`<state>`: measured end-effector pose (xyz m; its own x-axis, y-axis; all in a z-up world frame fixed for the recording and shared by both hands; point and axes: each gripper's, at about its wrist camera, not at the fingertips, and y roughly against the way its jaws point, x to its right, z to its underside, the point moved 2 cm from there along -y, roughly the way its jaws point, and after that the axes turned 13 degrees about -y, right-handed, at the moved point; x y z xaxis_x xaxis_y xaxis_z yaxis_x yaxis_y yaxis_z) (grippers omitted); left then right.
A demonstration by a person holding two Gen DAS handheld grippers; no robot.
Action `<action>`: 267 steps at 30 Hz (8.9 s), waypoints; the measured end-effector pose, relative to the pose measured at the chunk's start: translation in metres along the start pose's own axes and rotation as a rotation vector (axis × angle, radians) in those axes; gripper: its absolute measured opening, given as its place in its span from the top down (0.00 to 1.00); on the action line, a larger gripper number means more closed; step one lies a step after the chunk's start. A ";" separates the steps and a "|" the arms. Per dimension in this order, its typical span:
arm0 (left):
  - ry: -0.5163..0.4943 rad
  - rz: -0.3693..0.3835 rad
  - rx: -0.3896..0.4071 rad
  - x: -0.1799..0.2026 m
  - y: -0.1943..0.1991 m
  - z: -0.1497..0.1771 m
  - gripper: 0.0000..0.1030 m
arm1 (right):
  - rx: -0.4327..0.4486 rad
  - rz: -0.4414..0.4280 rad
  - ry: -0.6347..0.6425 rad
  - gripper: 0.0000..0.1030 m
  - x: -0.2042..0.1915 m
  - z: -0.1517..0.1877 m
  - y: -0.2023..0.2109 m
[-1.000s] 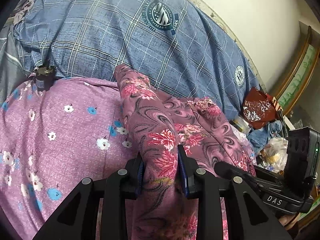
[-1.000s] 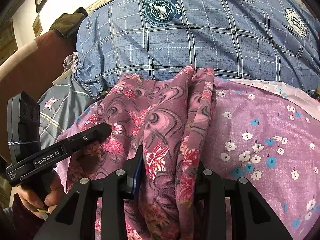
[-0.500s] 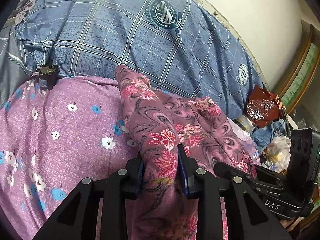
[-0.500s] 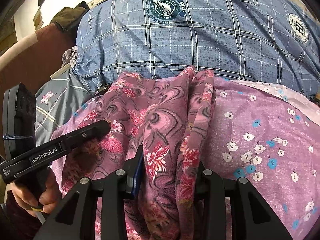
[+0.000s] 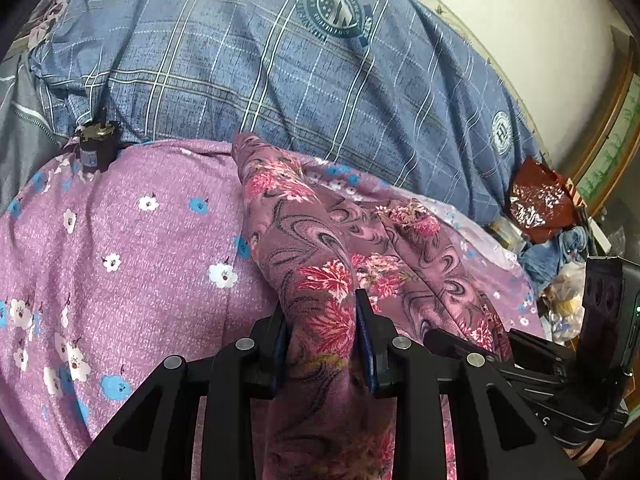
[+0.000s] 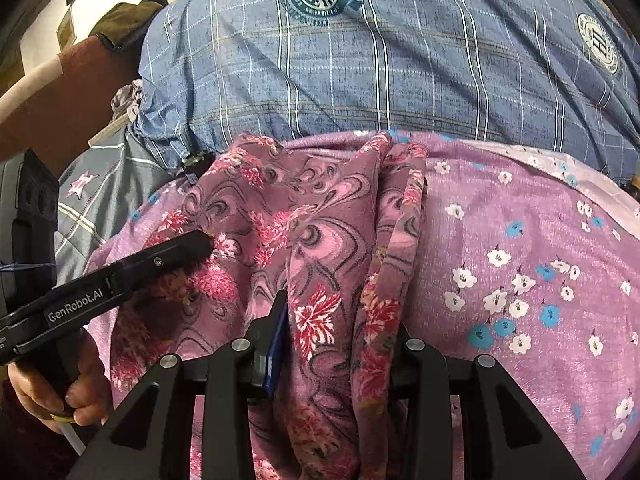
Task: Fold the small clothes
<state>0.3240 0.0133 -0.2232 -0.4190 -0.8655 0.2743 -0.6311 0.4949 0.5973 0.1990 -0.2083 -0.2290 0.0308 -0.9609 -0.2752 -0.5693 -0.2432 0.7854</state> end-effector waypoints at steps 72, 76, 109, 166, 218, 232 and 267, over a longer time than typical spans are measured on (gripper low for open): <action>0.049 -0.379 -0.088 -0.009 -0.054 -0.033 0.26 | 0.034 -0.125 -0.150 0.82 0.027 -0.056 -0.031; 0.070 -0.384 -0.212 -0.020 -0.090 -0.033 0.24 | -0.078 -0.049 -0.216 0.85 0.040 -0.054 -0.073; 0.012 -0.410 -0.212 0.026 0.011 0.073 0.10 | -0.152 -0.042 -0.015 0.83 0.025 0.076 -0.001; -0.186 -0.688 0.157 0.124 0.152 0.073 0.02 | 0.321 0.194 0.063 0.53 -0.015 0.056 0.119; -0.281 -0.757 0.489 0.238 0.381 0.135 0.01 | 0.579 0.063 0.113 0.49 -0.084 0.128 0.326; -0.295 -0.743 0.505 0.247 0.384 0.138 0.01 | 0.583 0.077 0.094 0.49 -0.080 0.125 0.329; -0.307 -0.717 0.481 0.254 0.376 0.137 0.01 | 0.593 0.122 0.080 0.49 -0.071 0.124 0.323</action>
<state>-0.1096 -0.0097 -0.0321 0.0662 -0.9535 -0.2940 -0.9820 -0.1146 0.1503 -0.0886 -0.2024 -0.0245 -0.0145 -0.9898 -0.1420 -0.9322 -0.0380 0.3598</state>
